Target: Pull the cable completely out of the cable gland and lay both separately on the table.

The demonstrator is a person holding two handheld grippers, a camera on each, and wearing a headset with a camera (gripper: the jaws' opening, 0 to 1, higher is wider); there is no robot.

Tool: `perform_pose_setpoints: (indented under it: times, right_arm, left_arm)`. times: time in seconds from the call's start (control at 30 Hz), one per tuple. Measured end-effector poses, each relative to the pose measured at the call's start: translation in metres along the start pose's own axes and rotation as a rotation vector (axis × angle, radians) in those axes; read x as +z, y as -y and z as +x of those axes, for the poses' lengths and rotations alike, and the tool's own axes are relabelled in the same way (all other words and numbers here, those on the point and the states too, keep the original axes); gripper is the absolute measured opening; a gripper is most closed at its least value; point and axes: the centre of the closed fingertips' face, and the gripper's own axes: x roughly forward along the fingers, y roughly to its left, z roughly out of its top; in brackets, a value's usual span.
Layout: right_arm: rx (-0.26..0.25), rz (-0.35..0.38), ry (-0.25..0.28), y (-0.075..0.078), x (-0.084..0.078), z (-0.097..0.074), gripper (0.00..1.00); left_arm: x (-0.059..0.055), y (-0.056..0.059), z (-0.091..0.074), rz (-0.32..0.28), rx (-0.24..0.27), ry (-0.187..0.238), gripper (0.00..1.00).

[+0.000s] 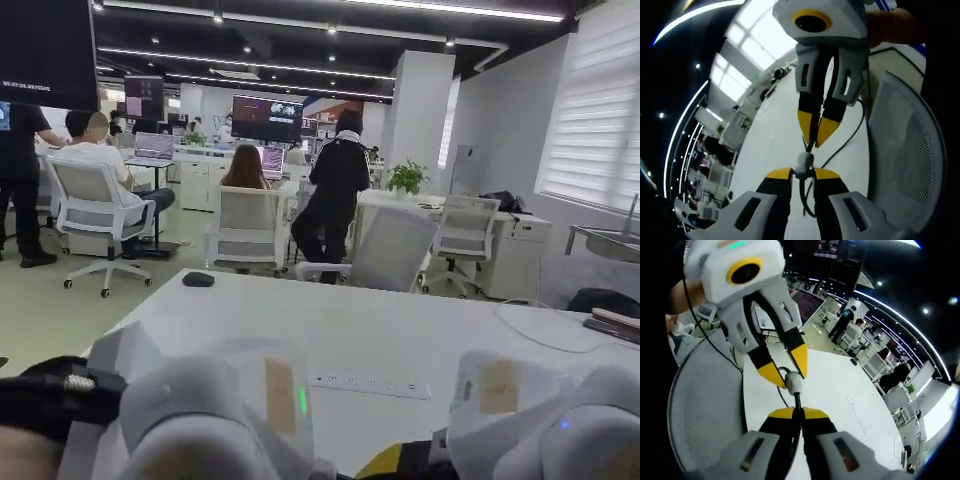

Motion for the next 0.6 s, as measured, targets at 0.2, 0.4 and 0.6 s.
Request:
perform_pose_setpoints:
  times: [0.2,0.4,0.6]
  right_arm:
    - [-0.021,0.017,-0.032,0.006,-0.021,-0.009,0.03]
    - [-0.035,0.06,-0.062,0.008,-0.042,-0.018,0.03]
    - [-0.055,0.094,-0.102,0.009,-0.063,-0.026,0.03]
  left_arm:
    - [-0.007,-0.004,-0.002,-0.012,0.001,-0.005,0.17]
    - [-0.009,-0.003,0.0,-0.011,-0.005,-0.005,0.17]
    - [-0.014,-0.005,0.002,-0.012,-0.004,-0.015,0.17]
